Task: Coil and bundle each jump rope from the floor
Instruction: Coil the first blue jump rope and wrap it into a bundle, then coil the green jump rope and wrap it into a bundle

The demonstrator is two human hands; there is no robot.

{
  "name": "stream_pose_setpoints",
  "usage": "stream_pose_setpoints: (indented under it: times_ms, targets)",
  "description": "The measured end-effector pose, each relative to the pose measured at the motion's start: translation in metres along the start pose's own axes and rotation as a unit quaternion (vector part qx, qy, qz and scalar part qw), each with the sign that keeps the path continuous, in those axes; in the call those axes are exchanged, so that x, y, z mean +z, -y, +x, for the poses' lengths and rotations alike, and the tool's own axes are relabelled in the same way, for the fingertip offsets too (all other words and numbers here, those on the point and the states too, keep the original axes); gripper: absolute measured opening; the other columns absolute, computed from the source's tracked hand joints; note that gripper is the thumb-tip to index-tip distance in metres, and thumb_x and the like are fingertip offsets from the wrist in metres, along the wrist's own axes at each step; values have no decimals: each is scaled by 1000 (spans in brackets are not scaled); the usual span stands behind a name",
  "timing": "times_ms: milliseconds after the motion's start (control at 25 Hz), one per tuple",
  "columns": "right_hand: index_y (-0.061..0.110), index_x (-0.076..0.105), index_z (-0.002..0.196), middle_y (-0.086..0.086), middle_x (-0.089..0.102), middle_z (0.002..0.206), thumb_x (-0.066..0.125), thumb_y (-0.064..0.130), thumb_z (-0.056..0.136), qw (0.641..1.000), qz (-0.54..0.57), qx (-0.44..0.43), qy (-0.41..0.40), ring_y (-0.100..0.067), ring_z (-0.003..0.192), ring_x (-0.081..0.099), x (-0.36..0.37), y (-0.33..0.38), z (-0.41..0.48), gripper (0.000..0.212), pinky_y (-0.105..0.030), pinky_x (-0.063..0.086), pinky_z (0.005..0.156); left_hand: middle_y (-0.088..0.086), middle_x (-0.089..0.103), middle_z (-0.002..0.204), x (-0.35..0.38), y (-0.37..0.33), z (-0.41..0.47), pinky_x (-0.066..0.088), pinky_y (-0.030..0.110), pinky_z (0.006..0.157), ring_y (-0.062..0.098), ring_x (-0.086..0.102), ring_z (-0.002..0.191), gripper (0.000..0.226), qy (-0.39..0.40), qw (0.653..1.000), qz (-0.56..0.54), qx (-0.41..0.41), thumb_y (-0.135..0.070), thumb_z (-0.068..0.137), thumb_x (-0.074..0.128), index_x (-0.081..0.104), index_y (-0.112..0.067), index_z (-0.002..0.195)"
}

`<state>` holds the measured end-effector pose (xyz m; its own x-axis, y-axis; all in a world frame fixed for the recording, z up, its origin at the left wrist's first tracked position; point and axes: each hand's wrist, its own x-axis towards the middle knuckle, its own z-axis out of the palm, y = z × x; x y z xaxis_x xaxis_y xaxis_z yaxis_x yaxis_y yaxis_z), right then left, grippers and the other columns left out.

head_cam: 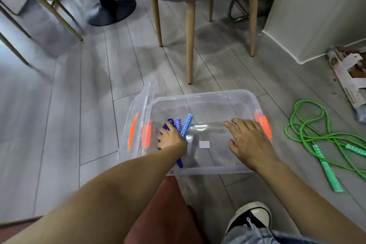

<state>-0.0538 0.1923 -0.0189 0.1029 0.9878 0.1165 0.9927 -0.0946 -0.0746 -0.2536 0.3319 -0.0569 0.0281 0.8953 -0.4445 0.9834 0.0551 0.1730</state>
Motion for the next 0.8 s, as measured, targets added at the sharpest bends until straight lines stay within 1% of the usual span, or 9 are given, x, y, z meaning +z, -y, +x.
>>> stream_pose_setpoints:
  times_ms: [80, 200, 320, 440, 520, 560, 600, 720, 800]
  targets:
    - [16, 62, 130, -8, 64, 123, 51, 36, 83, 1000, 6, 25, 2, -30, 108, 62, 8, -4, -6, 52, -42, 43, 96, 10, 16, 157, 16, 4, 11, 43, 54, 96, 41, 25, 140, 93, 57, 991, 100, 64, -38, 83, 66, 6, -36, 153]
    - [17, 62, 130, -7, 64, 125, 37, 42, 85, 999, 13, 48, 18, -30, 108, 63, 16, -7, -15, 58, -42, 44, 94, 1, -11, 165, 37, 10, 20, 37, 64, 104, 45, -1, 148, 78, 184, 934, 259, 164, -27, 92, 51, 5, -47, 153]
    - [16, 62, 130, -7, 65, 123, 36, 43, 84, 997, 23, 58, 38, -30, 105, 64, 21, -5, -24, 59, -42, 45, 92, 9, -1, 164, 50, 17, 23, 38, 66, 102, 52, 9, 143, 69, 214, 911, 312, 165, -29, 97, 43, 7, -40, 154]
    - [15, 61, 131, -7, 65, 122, 36, 42, 85, 996, 32, 72, 39, -30, 105, 65, 23, -5, -28, 58, -43, 47, 91, 10, -2, 164, 51, 13, 22, 39, 64, 101, 50, 8, 146, 71, 156, 893, 347, 240, -31, 99, 45, 3, -45, 154]
    - [15, 61, 130, -7, 65, 121, 36, 41, 86, 996, 33, 76, 36, -29, 104, 65, 23, -4, -29, 58, -42, 48, 90, 4, -5, 165, 54, 7, 21, 35, 66, 103, 44, 1, 149, 65, 163, 846, 387, 328, -31, 100, 45, 12, -46, 154]
    - [15, 60, 131, -6, 65, 121, 35, 41, 86, 995, 35, 79, 39, -29, 104, 64, 22, -5, -29, 58, -41, 48, 90, 3, -3, 166, 57, 5, 19, 32, 68, 104, 43, -1, 150, 62, 175, 828, 417, 333, -31, 100, 43, 17, -43, 155]
    - [15, 59, 132, -5, 64, 122, 35, 42, 86, 995, 38, 82, 42, -28, 104, 64, 22, -5, -30, 58, -41, 47, 91, 3, 2, 165, 61, 5, 19, 31, 68, 104, 42, 1, 150, 62, 181, 827, 437, 304, -32, 98, 42, 19, -38, 155]
    - [16, 58, 133, -5, 63, 122, 35, 42, 88, 995, 39, 80, 48, -28, 106, 62, 23, -6, -31, 57, -41, 46, 93, 11, 11, 163, 58, 9, 20, 26, 61, 109, 42, 8, 148, 75, 154, 893, 394, 155, -39, 91, 44, 12, -24, 157]
    - [16, 56, 134, -5, 61, 124, 44, 39, 90, 995, 39, 81, 47, -28, 108, 61, 23, -7, -31, 51, -41, 45, 94, 13, 9, 163, 52, 11, 23, 26, 57, 111, 42, 10, 147, 75, 140, 908, 377, 119, -41, 93, 45, 11, -22, 158]
